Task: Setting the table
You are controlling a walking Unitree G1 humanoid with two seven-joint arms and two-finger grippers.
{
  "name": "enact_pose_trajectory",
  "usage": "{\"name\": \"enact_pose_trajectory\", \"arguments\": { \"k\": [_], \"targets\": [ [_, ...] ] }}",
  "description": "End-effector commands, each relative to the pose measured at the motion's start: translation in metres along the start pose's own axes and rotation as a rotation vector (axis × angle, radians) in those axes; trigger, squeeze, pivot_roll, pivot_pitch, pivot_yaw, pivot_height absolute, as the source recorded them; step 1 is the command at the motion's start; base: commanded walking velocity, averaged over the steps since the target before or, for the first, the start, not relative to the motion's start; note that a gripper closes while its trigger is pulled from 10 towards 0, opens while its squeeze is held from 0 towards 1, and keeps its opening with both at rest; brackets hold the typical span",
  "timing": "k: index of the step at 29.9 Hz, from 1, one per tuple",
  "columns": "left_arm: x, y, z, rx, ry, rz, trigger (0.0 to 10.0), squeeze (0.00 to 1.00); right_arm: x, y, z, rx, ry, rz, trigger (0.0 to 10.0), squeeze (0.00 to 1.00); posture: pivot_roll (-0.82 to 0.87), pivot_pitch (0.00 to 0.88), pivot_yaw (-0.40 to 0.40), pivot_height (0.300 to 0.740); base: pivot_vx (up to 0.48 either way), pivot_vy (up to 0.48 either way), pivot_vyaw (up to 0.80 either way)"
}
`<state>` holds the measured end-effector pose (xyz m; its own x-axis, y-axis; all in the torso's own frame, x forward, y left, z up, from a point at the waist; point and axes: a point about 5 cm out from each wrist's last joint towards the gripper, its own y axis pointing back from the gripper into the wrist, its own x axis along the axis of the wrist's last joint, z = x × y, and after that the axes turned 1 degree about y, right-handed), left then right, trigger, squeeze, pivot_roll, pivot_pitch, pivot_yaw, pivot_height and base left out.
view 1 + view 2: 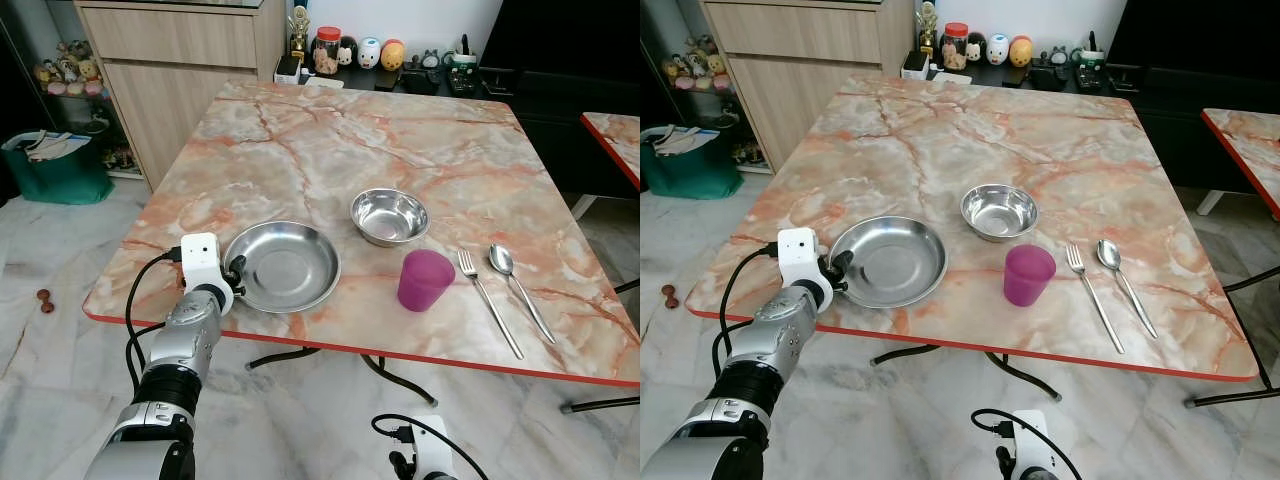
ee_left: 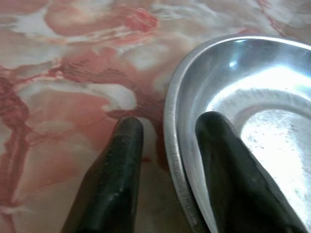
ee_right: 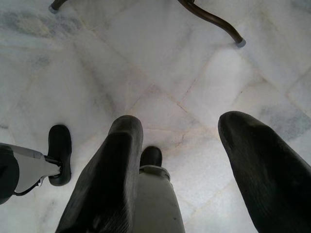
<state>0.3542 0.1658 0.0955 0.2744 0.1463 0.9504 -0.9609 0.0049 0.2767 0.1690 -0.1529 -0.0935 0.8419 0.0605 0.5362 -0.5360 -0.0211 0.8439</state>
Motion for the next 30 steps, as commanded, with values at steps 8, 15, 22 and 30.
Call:
{"name": "enact_pose_trajectory", "arguments": {
  "k": [8, 15, 22, 30],
  "targets": [
    [-0.0046, -0.0005, -0.0012, 0.006, 0.001, -0.037, 9.8, 0.0, 0.003, -0.0004, 0.0019, 0.0, 0.015, 0.004, 10.0, 0.0, 0.1, 0.0, -0.065, 0.74, 0.0, 0.0, 0.0],
    [-0.0029, -0.0007, -0.0016, 0.004, -0.002, -0.03, 0.0, 0.0, 0.0028, -0.0004, 0.0017, 0.001, 0.018, 0.003, 10.0, 0.0, 0.1, 0.0, -0.066, 0.74, 0.0, 0.0, 0.0],
    [-0.0036, 0.0, -0.001, -0.002, -0.009, -0.03, 0.0, 0.0, 0.0024, -0.0004, 0.0015, 0.003, 0.02, 0.002, 10.0, 0.0, 0.1, 0.0, -0.066, 0.74, 0.0, 0.0, 0.0],
    [-0.0054, 0.001, 0.0001, -0.005, -0.004, -0.033, 0.0, 0.0, 0.002, -0.0003, 0.0013, 0.003, 0.02, 0.001, 10.0, 0.0, 0.1, 0.0, -0.065, 0.74, 0.0, 0.0, 0.0]
  ]
}}
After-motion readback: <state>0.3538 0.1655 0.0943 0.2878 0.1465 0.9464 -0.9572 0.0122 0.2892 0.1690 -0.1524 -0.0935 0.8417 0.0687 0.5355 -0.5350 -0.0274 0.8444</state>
